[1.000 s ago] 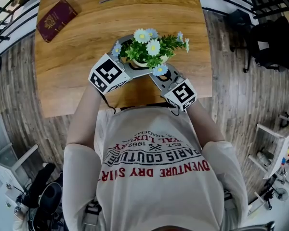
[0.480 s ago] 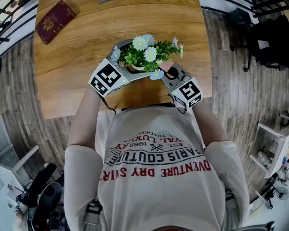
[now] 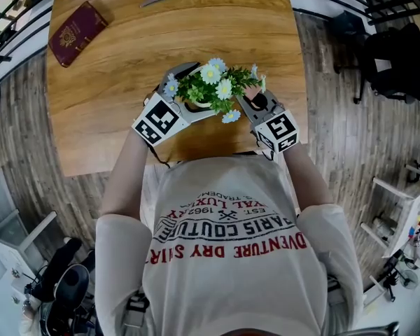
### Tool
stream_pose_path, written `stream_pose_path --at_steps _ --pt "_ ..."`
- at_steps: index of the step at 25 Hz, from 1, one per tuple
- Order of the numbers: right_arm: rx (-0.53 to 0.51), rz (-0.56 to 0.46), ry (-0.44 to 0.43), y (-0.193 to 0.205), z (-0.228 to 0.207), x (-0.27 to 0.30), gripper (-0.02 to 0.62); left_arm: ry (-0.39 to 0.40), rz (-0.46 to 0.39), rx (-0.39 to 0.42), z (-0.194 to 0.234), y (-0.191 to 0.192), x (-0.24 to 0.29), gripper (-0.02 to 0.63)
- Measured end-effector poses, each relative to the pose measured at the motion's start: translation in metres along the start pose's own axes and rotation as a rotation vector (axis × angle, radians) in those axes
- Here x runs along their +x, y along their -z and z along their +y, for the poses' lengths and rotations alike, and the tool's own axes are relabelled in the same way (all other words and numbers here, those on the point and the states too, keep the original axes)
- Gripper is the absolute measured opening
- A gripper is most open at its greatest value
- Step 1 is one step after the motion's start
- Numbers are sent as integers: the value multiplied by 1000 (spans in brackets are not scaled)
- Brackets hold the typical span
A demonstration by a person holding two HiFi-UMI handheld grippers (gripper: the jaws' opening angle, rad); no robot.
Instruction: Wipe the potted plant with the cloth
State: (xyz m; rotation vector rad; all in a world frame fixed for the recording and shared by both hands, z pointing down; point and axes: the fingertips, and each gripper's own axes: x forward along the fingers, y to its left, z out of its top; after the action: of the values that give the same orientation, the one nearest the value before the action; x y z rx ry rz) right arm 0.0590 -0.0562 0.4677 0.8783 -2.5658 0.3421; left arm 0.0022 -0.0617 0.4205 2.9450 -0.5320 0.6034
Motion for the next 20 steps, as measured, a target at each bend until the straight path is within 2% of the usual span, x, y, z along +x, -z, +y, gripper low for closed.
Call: stream_pose_path --at_steps 5,10,20 --pt "-4 22 79 3 -25 -3 37 -4 44 1 -1 20 4 508" --pt "21 17 195 1 -55 -12 37 3 127 49 -3 57 14 508" --pt "61 -4 260 3 -74 -22 37 86 203 77 -9 106 46 508"
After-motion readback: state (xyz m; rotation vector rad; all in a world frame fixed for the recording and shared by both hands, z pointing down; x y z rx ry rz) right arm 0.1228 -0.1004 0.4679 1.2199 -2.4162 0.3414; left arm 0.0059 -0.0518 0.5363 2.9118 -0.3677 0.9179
